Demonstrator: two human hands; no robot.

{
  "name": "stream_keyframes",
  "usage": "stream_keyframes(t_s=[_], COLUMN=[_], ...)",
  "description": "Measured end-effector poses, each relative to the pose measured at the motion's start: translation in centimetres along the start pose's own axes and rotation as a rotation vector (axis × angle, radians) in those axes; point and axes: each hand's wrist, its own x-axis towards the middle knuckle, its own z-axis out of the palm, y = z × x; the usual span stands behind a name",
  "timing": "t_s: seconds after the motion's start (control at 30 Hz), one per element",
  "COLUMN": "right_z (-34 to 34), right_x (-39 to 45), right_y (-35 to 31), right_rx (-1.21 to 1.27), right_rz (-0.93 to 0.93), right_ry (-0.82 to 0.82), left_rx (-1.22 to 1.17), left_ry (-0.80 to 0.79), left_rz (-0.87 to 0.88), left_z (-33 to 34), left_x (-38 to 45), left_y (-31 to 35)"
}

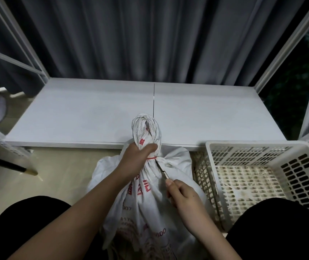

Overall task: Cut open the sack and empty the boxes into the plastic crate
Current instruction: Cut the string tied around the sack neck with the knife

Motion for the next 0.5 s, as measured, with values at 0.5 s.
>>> stream_keyframes(t_s=[0.5], right_z=[-2.6], right_x=[0.3], right_y=[-1.4], right_rx=[-0.035], right_rz=[-0.033], right_ry=[0.139], left_rx=[-0.311], left_ry=[0.037], left_rz=[-0.159], left_z=[2.3], left_x=[-0.8], left_y=[-1.9])
